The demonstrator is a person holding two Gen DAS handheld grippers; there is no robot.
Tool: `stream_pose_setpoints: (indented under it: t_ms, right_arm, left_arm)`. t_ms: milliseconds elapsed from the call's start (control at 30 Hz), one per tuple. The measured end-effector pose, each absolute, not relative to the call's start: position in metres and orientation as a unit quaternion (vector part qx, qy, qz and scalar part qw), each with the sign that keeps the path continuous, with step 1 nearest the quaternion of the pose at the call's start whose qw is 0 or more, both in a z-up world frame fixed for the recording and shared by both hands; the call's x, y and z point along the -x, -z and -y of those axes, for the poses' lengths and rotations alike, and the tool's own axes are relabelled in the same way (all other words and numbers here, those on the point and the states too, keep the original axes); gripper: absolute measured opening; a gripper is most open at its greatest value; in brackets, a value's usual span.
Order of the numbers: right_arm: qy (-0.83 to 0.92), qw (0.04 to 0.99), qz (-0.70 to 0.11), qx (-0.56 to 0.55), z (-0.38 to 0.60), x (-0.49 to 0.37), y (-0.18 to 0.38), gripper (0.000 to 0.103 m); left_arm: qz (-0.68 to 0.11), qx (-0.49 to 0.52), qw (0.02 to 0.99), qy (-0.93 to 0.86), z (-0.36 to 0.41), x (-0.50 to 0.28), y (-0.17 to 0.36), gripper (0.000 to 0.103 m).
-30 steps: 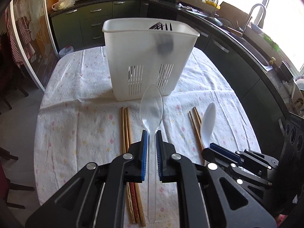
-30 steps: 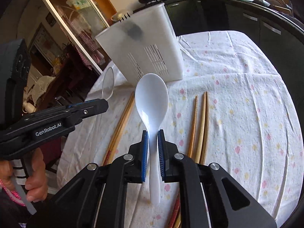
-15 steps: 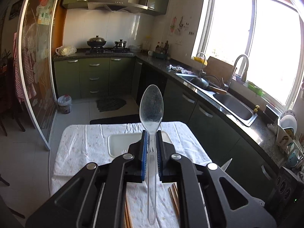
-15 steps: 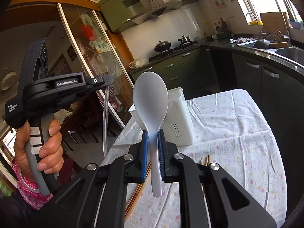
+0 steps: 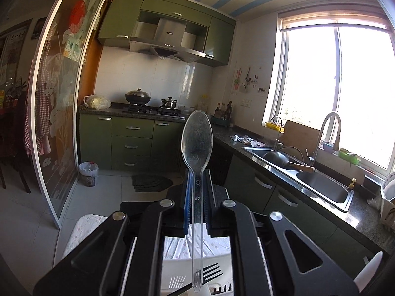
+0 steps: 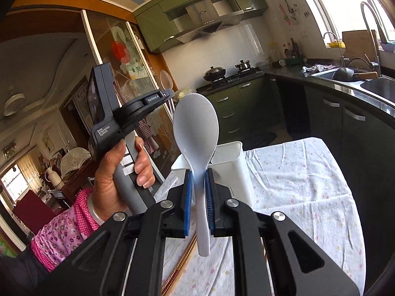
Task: Organize utensils
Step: 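Lower both spoons into the white holder and open both tools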
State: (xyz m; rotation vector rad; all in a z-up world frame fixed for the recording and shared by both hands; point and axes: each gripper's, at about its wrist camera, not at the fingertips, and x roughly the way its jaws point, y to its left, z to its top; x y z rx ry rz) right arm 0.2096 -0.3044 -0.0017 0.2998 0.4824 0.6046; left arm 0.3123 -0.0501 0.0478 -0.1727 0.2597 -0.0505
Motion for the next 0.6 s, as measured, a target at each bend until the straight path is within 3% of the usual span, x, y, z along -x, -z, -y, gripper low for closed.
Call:
stream_pose_setpoints:
  t_ms: [267, 300, 400, 600]
  right_arm:
    - [-0.282, 0.927, -0.204, -0.136, 0.294, -0.225, -0.017, 0.011]
    - [-0.279, 0.93, -0.199, -0.132, 0.291, -0.229, -0.02, 0.011]
    - [-0.27, 0.937, -0.184, -0.124, 0.282, -0.247, -0.028, 0.011]
    - [-0.256, 0.945, -0.159, -0.124, 0.262, -0.295, -0.042, 0.011]
  left_arm:
    - [-0.174, 0.049, 0.983, 0.022, 0.058, -0.31, 0.002, 0.009]
    - [-0.18, 0.046, 0.982, 0.023, 0.059, -0.308, 0.007, 0.012]
    - [-0.194, 0.046, 0.98, 0.02, 0.057, -0.3, 0.016, 0.033]
    - [-0.201, 0.057, 0.978, 0.021, 0.041, -0.269, 0.015, 0.042]
